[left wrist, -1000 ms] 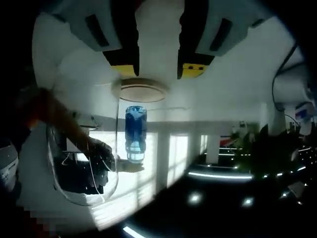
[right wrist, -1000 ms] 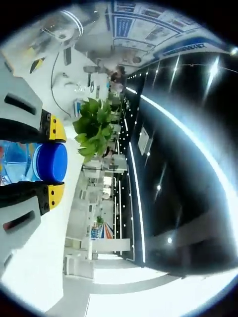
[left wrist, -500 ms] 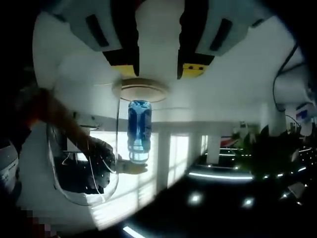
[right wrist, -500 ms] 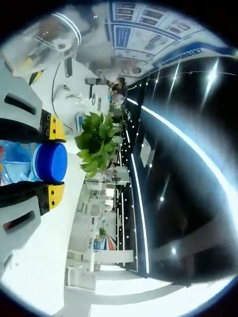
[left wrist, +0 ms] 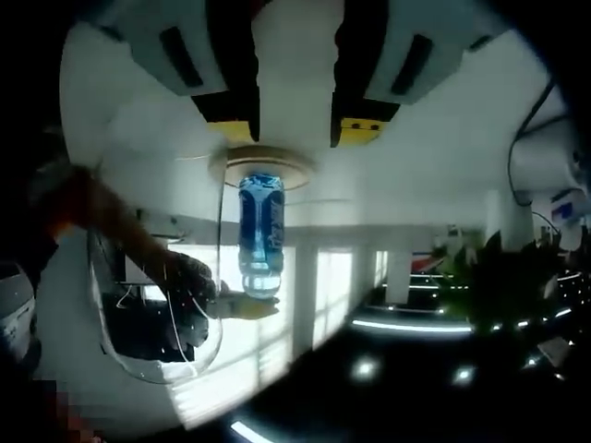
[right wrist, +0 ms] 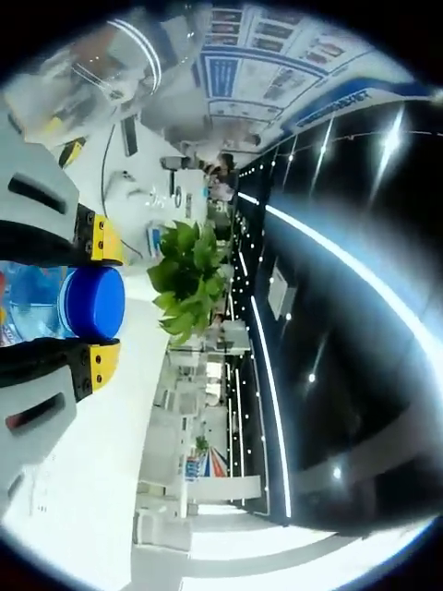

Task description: Open the cover put in the Mizone put the cover back on

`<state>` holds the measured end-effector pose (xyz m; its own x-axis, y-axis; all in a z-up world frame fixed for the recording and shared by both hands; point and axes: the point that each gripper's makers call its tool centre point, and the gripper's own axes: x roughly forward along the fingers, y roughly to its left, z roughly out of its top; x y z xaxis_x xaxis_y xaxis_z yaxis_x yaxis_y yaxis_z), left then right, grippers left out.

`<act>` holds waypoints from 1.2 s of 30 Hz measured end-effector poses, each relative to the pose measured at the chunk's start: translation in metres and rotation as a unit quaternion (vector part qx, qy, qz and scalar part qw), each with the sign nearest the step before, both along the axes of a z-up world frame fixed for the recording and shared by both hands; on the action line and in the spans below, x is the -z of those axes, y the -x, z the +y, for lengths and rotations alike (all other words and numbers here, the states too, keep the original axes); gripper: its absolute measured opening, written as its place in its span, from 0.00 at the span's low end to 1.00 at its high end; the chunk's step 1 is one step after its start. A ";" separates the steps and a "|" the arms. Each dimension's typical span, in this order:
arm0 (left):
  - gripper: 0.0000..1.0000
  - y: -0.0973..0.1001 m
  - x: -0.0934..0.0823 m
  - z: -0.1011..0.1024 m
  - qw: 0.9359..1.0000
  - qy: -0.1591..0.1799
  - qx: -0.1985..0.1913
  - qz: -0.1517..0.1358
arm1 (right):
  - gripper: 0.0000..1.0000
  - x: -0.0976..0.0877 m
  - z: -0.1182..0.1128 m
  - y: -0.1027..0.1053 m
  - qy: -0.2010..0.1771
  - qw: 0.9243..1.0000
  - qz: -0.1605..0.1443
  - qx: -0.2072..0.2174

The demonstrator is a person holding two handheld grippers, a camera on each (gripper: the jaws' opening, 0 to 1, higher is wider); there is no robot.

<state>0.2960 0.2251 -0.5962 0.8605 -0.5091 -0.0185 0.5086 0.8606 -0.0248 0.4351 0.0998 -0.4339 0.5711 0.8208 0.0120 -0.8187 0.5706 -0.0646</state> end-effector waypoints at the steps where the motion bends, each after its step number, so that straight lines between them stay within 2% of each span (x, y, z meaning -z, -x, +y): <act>1: 0.23 0.000 0.000 0.000 1.000 0.000 0.000 0.000 | 0.23 0.002 0.000 0.000 0.006 1.000 0.004 -0.003; 11: 0.23 0.001 -0.001 -0.001 1.000 0.000 0.004 -0.001 | 0.23 0.001 -0.003 0.002 0.009 1.000 -0.004 -0.013; 36: 0.23 0.001 -0.001 -0.001 1.000 0.002 0.002 -0.002 | 0.24 0.001 -0.005 0.003 0.004 1.000 0.001 -0.014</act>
<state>0.2947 0.2245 -0.5949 0.8584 -0.5128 -0.0122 0.5124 0.8584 -0.0259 0.4322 0.0951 -0.4352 0.5484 0.8362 0.0034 -0.8342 0.5473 -0.0669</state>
